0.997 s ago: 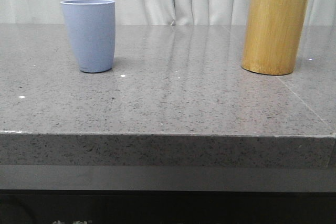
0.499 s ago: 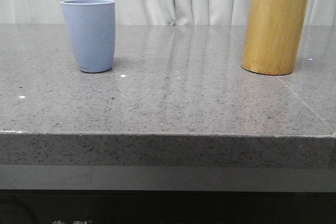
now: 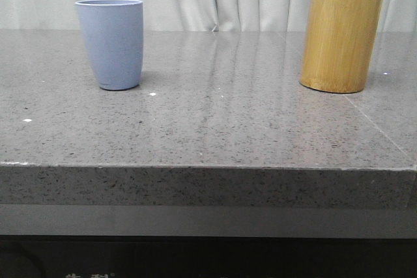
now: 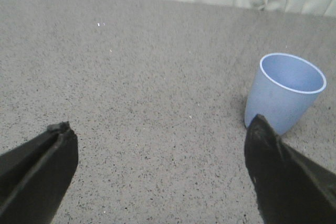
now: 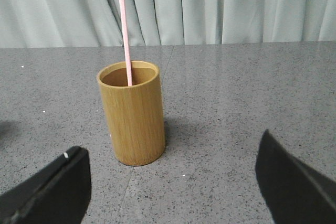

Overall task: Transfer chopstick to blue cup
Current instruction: 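Open the left gripper and reach toward the light blue cup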

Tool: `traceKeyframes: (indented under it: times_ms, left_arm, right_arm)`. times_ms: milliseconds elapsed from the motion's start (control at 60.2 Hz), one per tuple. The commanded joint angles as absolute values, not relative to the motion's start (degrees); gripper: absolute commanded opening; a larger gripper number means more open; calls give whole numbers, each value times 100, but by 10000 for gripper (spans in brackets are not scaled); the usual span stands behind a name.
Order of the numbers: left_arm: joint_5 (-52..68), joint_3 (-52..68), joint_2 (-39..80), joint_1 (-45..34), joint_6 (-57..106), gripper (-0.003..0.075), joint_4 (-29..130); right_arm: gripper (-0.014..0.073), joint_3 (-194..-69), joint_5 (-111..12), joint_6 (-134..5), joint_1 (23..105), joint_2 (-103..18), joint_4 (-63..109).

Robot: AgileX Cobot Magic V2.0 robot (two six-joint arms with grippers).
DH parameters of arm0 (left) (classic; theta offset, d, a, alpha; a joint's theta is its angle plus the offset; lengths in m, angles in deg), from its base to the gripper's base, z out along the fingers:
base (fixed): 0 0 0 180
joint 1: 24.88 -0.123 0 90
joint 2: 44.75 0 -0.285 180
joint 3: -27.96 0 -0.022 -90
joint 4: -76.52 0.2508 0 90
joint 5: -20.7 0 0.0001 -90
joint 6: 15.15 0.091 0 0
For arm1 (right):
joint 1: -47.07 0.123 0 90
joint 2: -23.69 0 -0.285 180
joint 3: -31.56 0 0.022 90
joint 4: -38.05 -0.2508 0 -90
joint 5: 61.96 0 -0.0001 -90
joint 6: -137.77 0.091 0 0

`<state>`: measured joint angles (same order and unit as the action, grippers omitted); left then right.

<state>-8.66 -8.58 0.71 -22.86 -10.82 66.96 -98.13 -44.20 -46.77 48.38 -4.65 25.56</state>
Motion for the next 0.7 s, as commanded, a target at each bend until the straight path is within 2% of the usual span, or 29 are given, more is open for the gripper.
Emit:
traceKeyframes:
  times_ms: [0,382,681]
  left_arm:
    - [-1098,-63,703,-2287,-838,619,6460]
    - [-3558,2971,3465,-2156,-227,619,5503]
    - [-4621,5065,5225,-967,-384,619,6541]
  right_arm:
    - [642,-10016,-4847,-4687,4851,-545,2525]
    - [642,-10016,-4847,-4687,4851,-545,2525]
    - [642,-10016,-4847,-4687,4851,-545,2525]
